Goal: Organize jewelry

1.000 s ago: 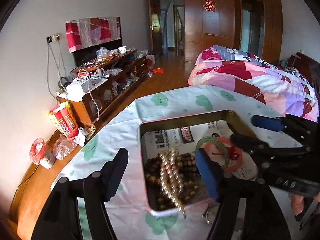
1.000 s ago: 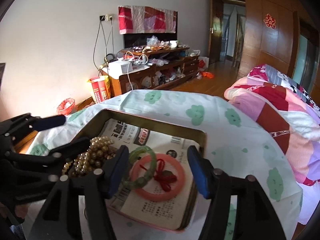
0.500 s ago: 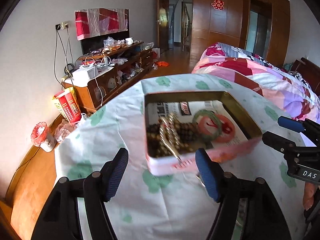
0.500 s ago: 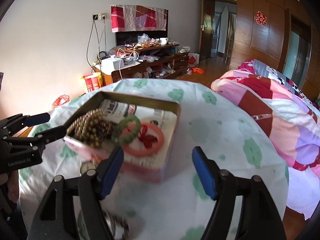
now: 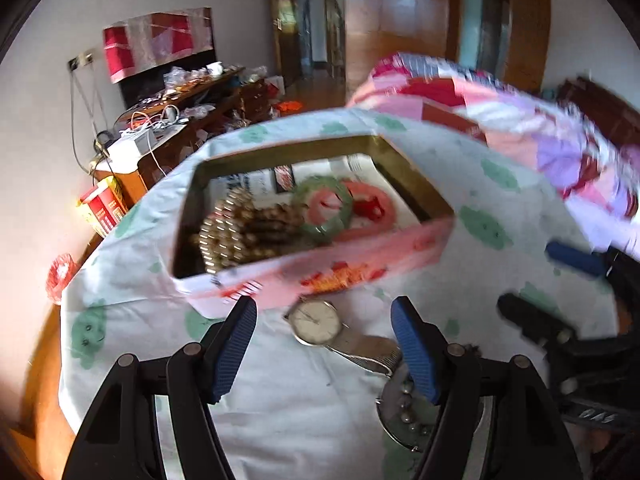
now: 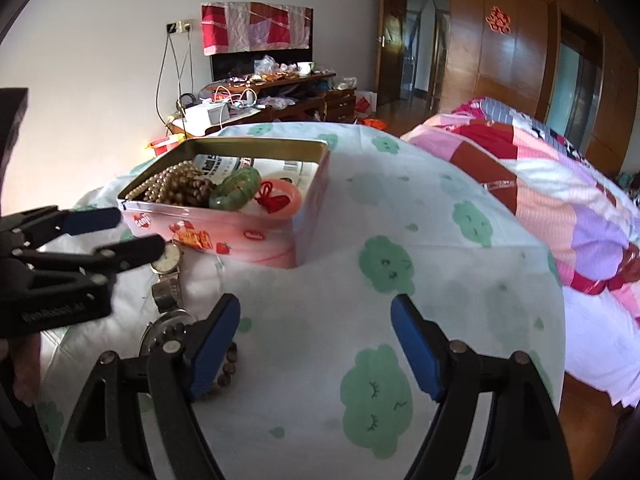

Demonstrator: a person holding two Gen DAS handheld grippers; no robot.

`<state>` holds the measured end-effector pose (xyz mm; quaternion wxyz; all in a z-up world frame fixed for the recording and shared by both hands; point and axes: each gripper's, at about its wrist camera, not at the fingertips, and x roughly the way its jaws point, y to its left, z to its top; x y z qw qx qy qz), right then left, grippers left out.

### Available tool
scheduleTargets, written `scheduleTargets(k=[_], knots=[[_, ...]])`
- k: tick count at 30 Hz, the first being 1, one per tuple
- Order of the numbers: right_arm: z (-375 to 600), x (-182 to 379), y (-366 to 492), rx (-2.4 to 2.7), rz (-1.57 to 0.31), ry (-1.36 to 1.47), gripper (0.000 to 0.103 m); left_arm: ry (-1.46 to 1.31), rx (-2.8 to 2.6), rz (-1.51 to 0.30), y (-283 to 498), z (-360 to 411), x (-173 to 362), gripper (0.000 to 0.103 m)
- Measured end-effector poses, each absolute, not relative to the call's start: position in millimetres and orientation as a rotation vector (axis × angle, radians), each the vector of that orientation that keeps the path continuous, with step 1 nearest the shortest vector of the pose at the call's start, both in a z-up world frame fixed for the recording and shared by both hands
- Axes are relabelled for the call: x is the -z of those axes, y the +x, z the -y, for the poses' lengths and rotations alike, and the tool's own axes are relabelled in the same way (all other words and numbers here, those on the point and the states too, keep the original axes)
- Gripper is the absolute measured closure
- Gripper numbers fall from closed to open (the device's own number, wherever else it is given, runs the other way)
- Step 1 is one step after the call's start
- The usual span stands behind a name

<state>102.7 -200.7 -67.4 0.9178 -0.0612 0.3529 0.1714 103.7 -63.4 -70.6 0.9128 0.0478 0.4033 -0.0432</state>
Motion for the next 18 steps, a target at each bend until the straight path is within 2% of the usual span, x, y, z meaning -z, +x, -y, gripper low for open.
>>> scheduleTargets(k=[3, 18], knots=[[206, 67, 104, -0.344, -0.724, -0.103, 0.019, 0.133, 0.079, -0.849, 102, 63, 78, 0.033], [185, 68, 87, -0.431, -0.723, -0.131, 0.019, 0.11, -0.006, -0.852, 90, 3, 80, 0.032]])
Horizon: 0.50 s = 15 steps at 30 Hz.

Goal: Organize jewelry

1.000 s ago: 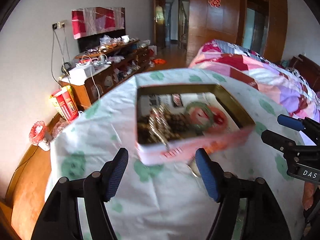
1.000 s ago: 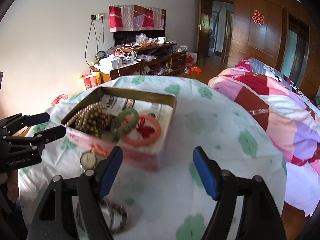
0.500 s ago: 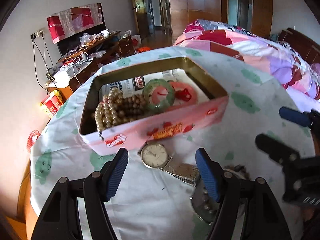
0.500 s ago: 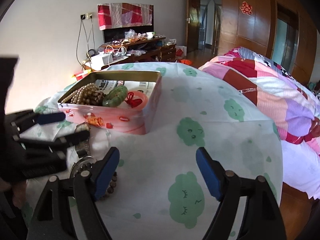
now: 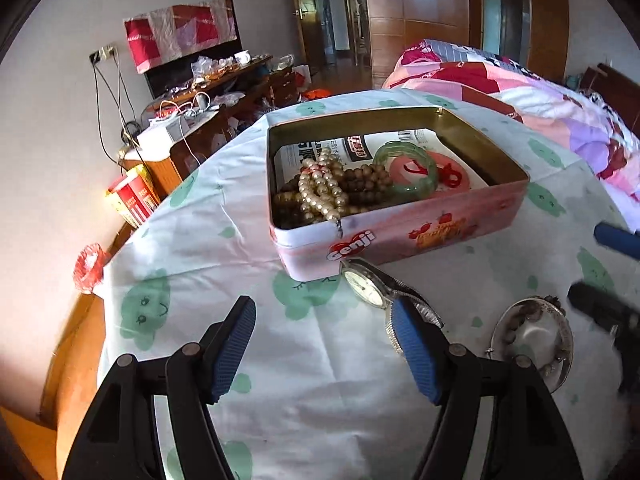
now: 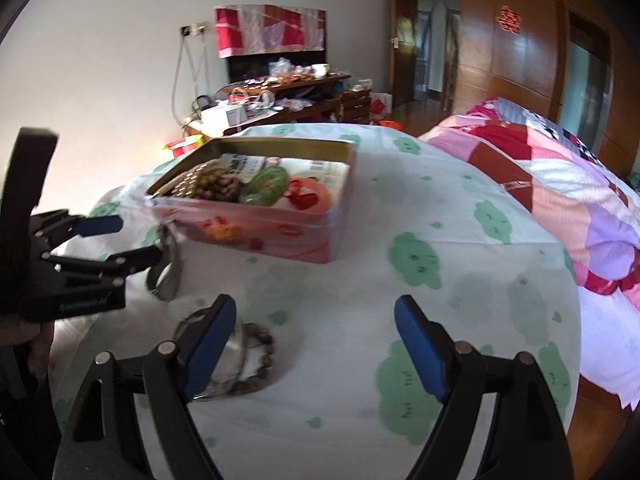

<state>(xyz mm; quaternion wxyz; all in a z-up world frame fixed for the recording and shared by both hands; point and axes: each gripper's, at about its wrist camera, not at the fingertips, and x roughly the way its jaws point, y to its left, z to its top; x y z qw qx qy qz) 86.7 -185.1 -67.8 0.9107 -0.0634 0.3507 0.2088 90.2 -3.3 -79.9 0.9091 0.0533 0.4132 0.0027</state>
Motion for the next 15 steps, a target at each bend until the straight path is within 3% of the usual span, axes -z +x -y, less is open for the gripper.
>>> scheduleTargets(k=[6, 8, 10, 15], knots=[[170, 73, 81, -0.49, -0.744, -0.164, 0.024, 0.068, 0.032, -0.841, 99, 7, 82, 0.032], [166, 75, 80, -0.5, -0.752, -0.178, 0.031, 0.061, 0.063, -0.842, 100, 9, 82, 0.041], [164, 77, 81, -0.508, -0.763, -0.188, 0.035, 0.05, 0.101, -0.842, 98, 11, 82, 0.061], [158, 83, 82, -0.547, -0.804, -0.195, 0.054, 0.047, 0.157, -0.843, 97, 20, 80, 0.087]])
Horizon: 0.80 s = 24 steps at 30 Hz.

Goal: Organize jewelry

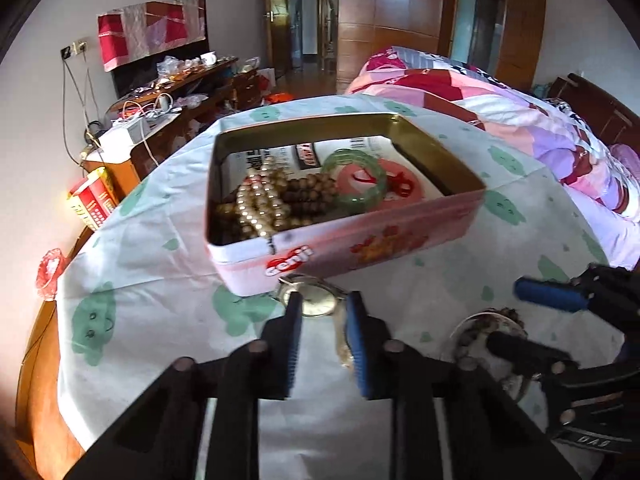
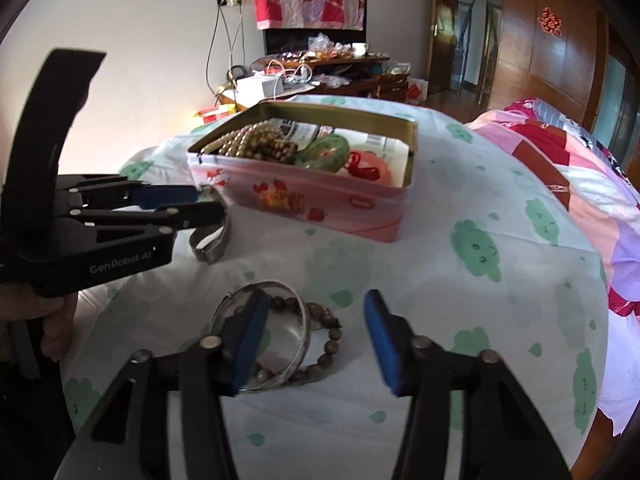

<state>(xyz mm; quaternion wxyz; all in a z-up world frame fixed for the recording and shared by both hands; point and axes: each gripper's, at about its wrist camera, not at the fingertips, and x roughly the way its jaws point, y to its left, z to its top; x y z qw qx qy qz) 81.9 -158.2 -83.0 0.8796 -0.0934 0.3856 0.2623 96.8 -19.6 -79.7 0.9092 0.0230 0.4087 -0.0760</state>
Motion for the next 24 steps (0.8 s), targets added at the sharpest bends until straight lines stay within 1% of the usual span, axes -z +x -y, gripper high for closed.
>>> scheduleTargets(k=[1, 2, 3, 4, 6, 7, 8, 16, 19, 21, 23, 24], knots=[[158, 84, 83, -0.554, -0.814, -0.193, 0.055, 0.045, 0.163, -0.844, 97, 20, 79, 0.092], [158, 87, 84, -0.562, -0.831, -0.191, 0.06, 0.041, 0.17, -0.845, 98, 21, 79, 0.095], [158, 89, 84, -0.564, -0.842, -0.191, 0.07, 0.043, 0.171, -0.844, 98, 22, 78, 0.1], [158, 89, 86, -0.562, -0.851, -0.189, 0.074, 0.047, 0.17, -0.842, 98, 23, 78, 0.103], [160, 89, 86, -0.57, -0.853, -0.173, 0.087, 0.045, 0.173, -0.843, 97, 22, 78, 0.103], [160, 89, 86, -0.575, -0.85, -0.167, 0.091, 0.043, 0.171, -0.842, 96, 20, 77, 0.103], [161, 88, 85, -0.577, -0.848, -0.163, 0.093, 0.041, 0.169, -0.839, 96, 19, 75, 0.103], [169, 77, 84, -0.582, -0.803, -0.097, 0.094, 0.028, 0.162, -0.796, 83, 4, 57, 0.103], [171, 73, 85, -0.576, -0.785, -0.083, 0.094, 0.01, 0.137, -0.768, 81, 1, 55, 0.103], [173, 71, 86, -0.571, -0.78, -0.074, 0.094, 0.015, 0.117, -0.787, 85, 3, 59, 0.103], [175, 70, 87, -0.563, -0.776, -0.068, 0.094, 0.01, 0.11, -0.823, 90, 6, 66, 0.097], [176, 70, 88, -0.561, -0.776, -0.065, 0.094, -0.006, 0.114, -0.839, 92, 8, 69, 0.089]])
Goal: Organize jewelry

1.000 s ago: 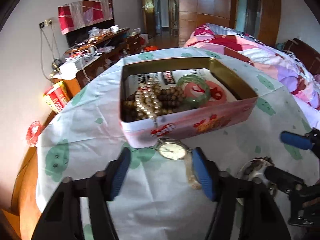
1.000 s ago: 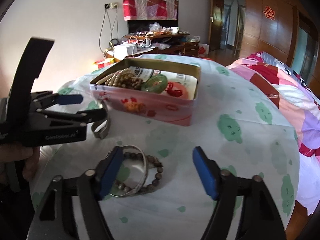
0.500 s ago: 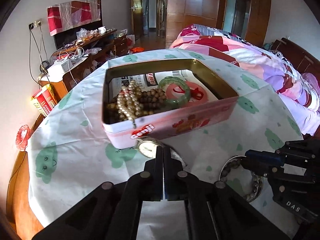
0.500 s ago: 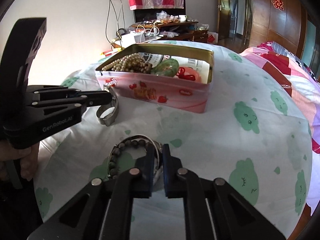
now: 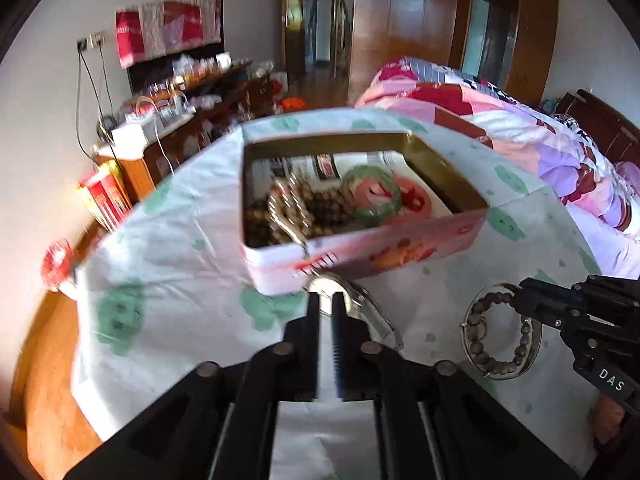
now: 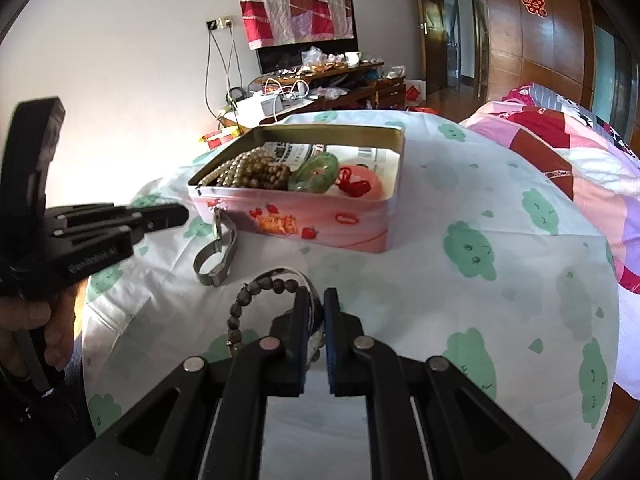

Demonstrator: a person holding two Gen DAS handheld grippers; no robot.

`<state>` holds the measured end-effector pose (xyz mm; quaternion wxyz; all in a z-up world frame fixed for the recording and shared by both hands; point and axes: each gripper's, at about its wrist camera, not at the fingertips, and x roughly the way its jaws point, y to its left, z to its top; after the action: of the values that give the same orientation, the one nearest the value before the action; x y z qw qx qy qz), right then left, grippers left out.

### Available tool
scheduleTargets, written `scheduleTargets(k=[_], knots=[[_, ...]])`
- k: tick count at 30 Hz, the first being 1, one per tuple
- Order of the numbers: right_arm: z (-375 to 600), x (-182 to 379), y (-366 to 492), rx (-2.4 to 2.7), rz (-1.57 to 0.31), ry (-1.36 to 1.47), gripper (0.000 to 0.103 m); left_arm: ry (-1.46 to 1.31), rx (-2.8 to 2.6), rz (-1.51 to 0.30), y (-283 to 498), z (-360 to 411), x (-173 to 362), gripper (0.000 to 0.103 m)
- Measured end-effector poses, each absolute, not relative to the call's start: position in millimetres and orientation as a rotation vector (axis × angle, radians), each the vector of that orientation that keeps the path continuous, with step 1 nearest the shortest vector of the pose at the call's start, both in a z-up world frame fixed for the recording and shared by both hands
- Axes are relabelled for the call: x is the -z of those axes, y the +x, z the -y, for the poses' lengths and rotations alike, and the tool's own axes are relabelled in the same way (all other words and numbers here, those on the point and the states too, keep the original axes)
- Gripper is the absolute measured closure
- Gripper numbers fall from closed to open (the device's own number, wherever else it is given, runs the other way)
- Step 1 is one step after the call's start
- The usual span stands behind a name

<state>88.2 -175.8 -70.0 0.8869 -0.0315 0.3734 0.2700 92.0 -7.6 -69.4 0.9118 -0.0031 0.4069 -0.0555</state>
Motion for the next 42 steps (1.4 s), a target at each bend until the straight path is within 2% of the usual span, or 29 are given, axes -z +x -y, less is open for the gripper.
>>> scheduleTargets(k=[1, 3, 4, 15, 17, 18, 19, 21, 36, 37, 42], knots=[[177, 70, 89, -0.561, -0.777, -0.06, 0.094, -0.016, 0.107, -0.849, 94, 8, 72, 0.073], [179, 70, 89, -0.561, -0.771, -0.044, 0.094, -0.026, 0.079, -0.85, 97, 9, 77, 0.051], [180, 69, 89, -0.56, -0.769, -0.04, 0.094, -0.026, 0.072, -0.834, 97, 10, 76, 0.047], [182, 72, 89, -0.563, -0.771, -0.034, 0.094, -0.007, 0.072, -0.926, 122, 20, 92, 0.047], [183, 72, 90, -0.562, -0.772, -0.031, 0.094, -0.022, 0.094, -0.922, 121, 19, 92, 0.051], [183, 72, 90, -0.562, -0.772, -0.03, 0.094, -0.024, 0.105, -0.912, 118, 18, 90, 0.069], [183, 72, 90, -0.563, -0.77, -0.032, 0.094, -0.027, 0.118, -0.905, 115, 18, 88, 0.077], [183, 71, 89, -0.565, -0.761, -0.034, 0.094, -0.026, 0.13, -0.903, 112, 18, 85, 0.083], [189, 56, 88, -0.556, -0.71, -0.012, 0.094, 0.06, 0.129, -0.776, 81, 14, 49, 0.086], [189, 55, 88, -0.555, -0.706, -0.011, 0.093, 0.056, 0.129, -0.766, 81, 14, 46, 0.098], [190, 49, 89, -0.554, -0.694, -0.01, 0.094, 0.07, 0.149, -0.722, 81, 15, 32, 0.101]])
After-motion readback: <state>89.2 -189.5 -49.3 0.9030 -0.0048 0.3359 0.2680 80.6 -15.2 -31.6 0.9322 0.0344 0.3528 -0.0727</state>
